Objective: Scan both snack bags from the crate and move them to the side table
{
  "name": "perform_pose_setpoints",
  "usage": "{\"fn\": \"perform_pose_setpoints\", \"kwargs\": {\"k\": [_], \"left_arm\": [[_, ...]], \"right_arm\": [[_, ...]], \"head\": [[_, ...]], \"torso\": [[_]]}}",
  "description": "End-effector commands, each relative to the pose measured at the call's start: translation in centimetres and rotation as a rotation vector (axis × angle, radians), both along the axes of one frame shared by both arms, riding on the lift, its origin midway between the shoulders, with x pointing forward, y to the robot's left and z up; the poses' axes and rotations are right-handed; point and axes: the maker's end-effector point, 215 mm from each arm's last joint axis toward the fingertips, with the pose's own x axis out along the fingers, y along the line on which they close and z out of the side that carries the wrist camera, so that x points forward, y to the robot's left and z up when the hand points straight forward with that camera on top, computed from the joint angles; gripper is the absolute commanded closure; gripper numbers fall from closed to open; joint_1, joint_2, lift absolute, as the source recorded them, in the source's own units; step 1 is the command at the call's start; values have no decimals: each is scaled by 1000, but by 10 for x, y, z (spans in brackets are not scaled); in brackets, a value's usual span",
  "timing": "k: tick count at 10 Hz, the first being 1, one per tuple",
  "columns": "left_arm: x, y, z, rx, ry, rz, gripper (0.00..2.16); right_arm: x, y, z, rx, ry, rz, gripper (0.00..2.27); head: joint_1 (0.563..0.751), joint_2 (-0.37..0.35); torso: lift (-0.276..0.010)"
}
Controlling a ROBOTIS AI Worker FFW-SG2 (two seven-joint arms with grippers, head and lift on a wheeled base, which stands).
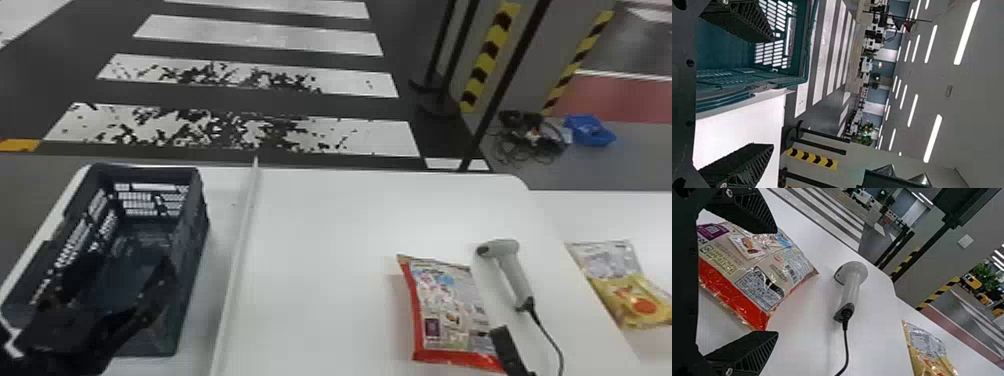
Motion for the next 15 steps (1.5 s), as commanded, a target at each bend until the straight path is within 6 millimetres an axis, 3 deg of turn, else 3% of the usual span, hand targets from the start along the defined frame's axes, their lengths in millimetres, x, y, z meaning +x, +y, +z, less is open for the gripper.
{"fn": "perform_pose_setpoints", "kwargs": {"k": [1,2,3,4,5,7,8,10,15], "left_arm": [[-2,-1,-1,-2,0,-1,39],[-3,0,3,2,-10,-1,39],[-5,2,7,4,-24,1,39],[-7,4,4,7,-20,2,39],[-8,4,-2,5,-13,5,39],[-7,4,-1,4,-18,6,39],[-6,4,0,4,-19,6,39],[-6,4,-1,6,-16,5,39],[-4,12,-7,14,-8,18,39]], "right_arm": [[18,-16,55,-161,-86,18,137],[38,-14,93,-305,-164,114,144],[52,-4,112,-423,-208,234,144],[62,15,102,-479,-190,409,144],[64,38,60,-433,-85,579,353],[52,49,8,-384,19,649,2091],[51,58,-7,-411,33,684,2246],[62,70,-21,-440,24,713,2246],[65,60,-39,-458,36,699,2246]], "head": [[695,-163],[695,-178],[695,-179],[695,-167],[695,-136],[695,-90],[695,-86],[695,-63],[695,-47]], "torso": [[-95],[-95],[-95],[-95],[-95],[-95],[-95],[-95],[-95]]}}
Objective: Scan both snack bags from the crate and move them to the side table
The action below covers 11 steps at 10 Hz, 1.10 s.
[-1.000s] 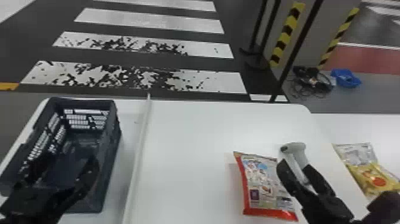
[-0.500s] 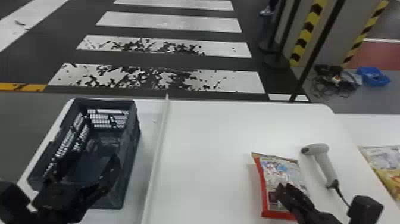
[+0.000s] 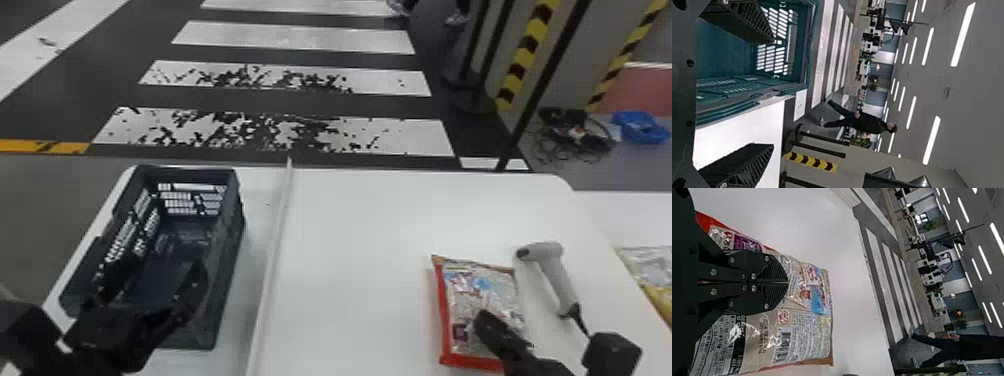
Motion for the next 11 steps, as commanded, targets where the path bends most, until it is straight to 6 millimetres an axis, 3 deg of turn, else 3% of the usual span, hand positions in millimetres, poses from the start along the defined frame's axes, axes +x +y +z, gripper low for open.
{"fn": "perform_pose_setpoints", "kwargs": {"k": [1,3,5,7,8,9,10,11], "left_arm": [[2,1,-2,-3,1,4,39],[2,1,-4,-3,3,4,39],[2,2,-3,2,3,4,39],[2,2,-2,1,2,5,39],[1,2,-2,0,2,4,39],[-1,2,2,0,-9,4,39],[-3,6,-1,4,-4,10,39],[-5,8,-1,6,-1,13,39]], "right_arm": [[0,-5,-5,-9,6,-4,2246],[4,-11,-3,-21,-3,1,2246],[10,-14,37,-16,-71,5,2246],[19,-38,84,-21,-84,-3,2233],[32,-61,93,-46,-59,-3,1835],[44,-92,96,-114,-52,-15,468],[57,-120,94,-157,-47,-28,6],[69,-143,90,-196,-41,-34,-2]], "head": [[695,-48],[695,-54],[695,-61],[695,-67],[695,-79],[695,-102],[695,-140],[695,-160]], "torso": [[-95],[-95],[-95],[-95],[-95],[-95],[-95],[-95]]}}
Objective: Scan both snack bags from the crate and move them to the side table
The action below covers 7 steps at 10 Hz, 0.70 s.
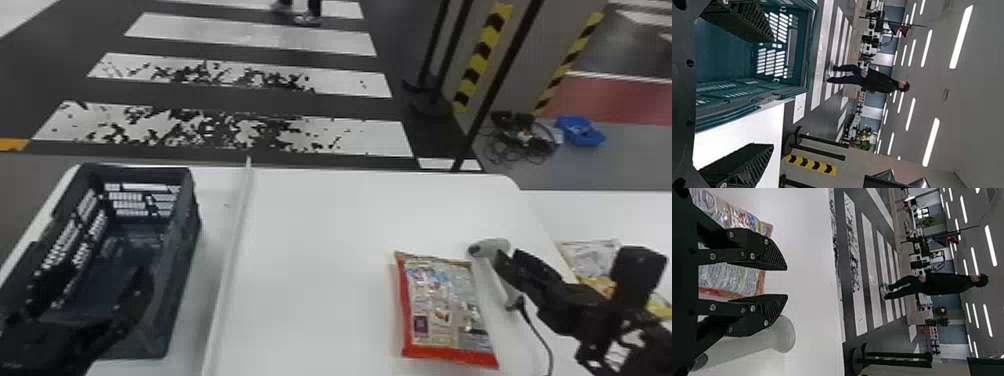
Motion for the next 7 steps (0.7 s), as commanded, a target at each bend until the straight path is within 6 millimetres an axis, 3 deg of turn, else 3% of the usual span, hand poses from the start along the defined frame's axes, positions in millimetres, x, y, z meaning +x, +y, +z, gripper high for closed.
{"fn": "perform_pose_setpoints", "kwargs": {"k": [1,3,7], "left_arm": [[-3,5,-1,6,3,7,39],[-8,16,-3,17,8,25,39],[-9,27,-16,26,27,44,39]], "right_arm": [[17,-33,-10,-52,7,-19,2],[29,-43,-37,-74,25,-8,26],[40,-43,-73,-59,21,16,53]], "head": [[695,-191],[695,-229],[695,-216]], "torso": [[-95],[-95],[-95]]}}
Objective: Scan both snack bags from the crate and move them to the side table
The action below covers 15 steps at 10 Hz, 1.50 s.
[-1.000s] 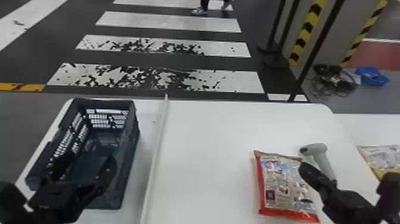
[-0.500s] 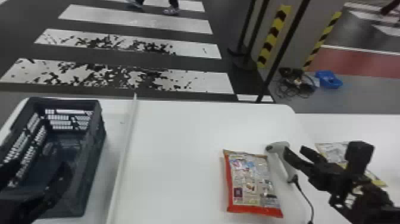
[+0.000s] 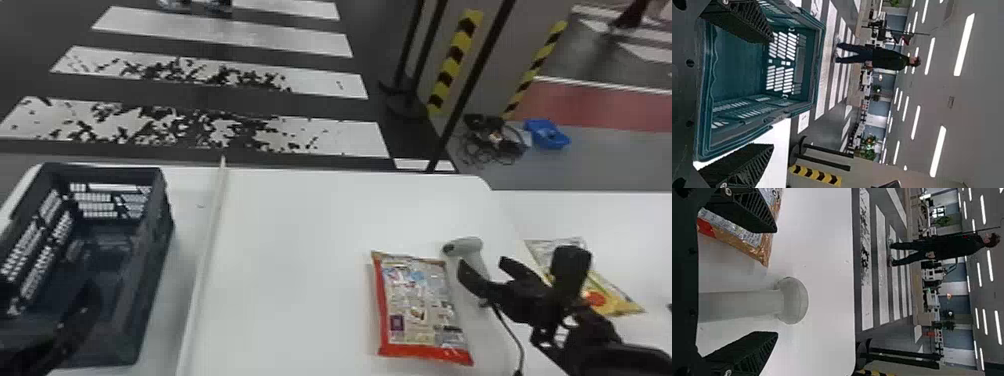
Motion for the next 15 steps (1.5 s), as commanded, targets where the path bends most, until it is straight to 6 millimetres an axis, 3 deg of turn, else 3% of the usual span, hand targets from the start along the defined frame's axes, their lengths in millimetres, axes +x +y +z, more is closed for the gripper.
{"fn": "perform_pose_setpoints", "kwargs": {"k": [1,6,7,8,9,13,14,15], "left_arm": [[0,4,-4,2,6,6,39],[1,4,-6,1,7,7,39],[1,4,-4,2,2,4,39],[-2,4,-2,2,-5,6,39],[-3,4,-1,3,-8,7,39],[-7,8,3,10,-15,11,39],[-8,9,7,11,-27,13,39],[-8,8,11,9,-36,13,39]], "right_arm": [[3,-6,-11,-13,2,3,63],[-3,-19,-50,-55,60,35,100],[-4,-21,-54,-56,67,38,306],[-1,-24,-58,-66,82,46,1436],[1,-30,-60,-70,95,38,2213],[1,-51,-35,-94,11,-10,2243],[-2,-60,-21,-96,-18,-45,2243],[-9,-69,7,-83,-48,-84,2243]], "head": [[695,-212],[695,-225],[695,-227],[695,-229],[695,-231],[695,-248],[695,-257],[695,-270]], "torso": [[-95],[-95],[-95],[-95],[-95],[-95],[-95],[-95]]}}
